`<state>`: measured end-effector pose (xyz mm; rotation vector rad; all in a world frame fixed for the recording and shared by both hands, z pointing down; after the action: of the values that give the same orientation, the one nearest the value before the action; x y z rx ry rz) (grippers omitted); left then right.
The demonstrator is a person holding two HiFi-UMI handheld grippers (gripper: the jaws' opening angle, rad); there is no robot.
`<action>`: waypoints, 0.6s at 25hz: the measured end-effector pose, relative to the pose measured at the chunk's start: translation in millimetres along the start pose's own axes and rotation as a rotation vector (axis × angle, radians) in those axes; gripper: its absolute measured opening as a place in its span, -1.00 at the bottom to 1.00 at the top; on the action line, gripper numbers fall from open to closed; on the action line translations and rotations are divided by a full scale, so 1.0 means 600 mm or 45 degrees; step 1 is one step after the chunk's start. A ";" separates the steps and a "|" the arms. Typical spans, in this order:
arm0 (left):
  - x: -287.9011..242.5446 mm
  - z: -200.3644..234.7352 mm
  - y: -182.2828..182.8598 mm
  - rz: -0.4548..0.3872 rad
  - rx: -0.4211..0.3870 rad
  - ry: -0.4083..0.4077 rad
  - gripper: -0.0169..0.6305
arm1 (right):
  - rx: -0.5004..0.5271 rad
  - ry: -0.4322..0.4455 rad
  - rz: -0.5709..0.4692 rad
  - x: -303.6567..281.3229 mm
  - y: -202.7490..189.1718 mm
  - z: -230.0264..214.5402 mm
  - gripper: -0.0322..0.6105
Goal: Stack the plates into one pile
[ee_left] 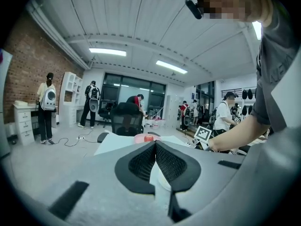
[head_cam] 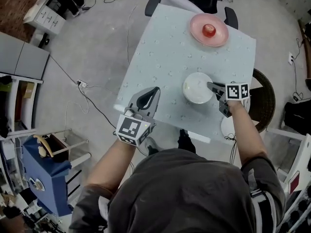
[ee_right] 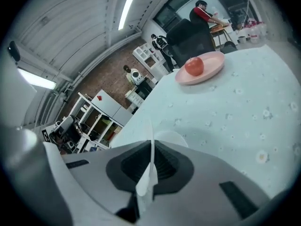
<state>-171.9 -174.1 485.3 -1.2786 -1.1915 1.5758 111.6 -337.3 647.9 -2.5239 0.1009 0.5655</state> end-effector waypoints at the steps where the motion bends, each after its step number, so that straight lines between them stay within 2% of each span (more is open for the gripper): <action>1: 0.005 0.005 -0.003 0.004 0.004 0.007 -0.93 | -0.004 -0.008 0.015 -0.007 -0.003 -0.004 -0.88; 5: 0.018 0.018 -0.012 0.009 0.007 0.022 -0.93 | 0.047 -0.100 0.101 -0.023 -0.014 -0.022 -0.82; 8: 0.024 0.022 -0.014 0.012 0.011 0.027 -0.93 | 0.185 -0.255 0.200 -0.030 -0.023 -0.031 -0.68; 12: 0.029 0.025 -0.016 0.014 0.006 0.027 -0.93 | 0.391 -0.471 0.270 -0.037 -0.023 -0.033 -0.55; 15: 0.030 0.026 -0.014 0.014 0.007 0.024 -0.93 | 0.446 -0.506 0.255 -0.038 -0.014 -0.027 -0.38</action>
<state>-190.6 -158.0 489.6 -1.2958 -1.1690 1.5706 98.7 -339.4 673.7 -2.0356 0.2806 1.0224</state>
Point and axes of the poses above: the fingertips, and each gripper's own axes: x backward along the fingers, z to its left, y out of its top, the point moved 7 cm from there along x, backward along the fingers, and after that the axes turned 12 degrees about y, right-handed, at the moved point
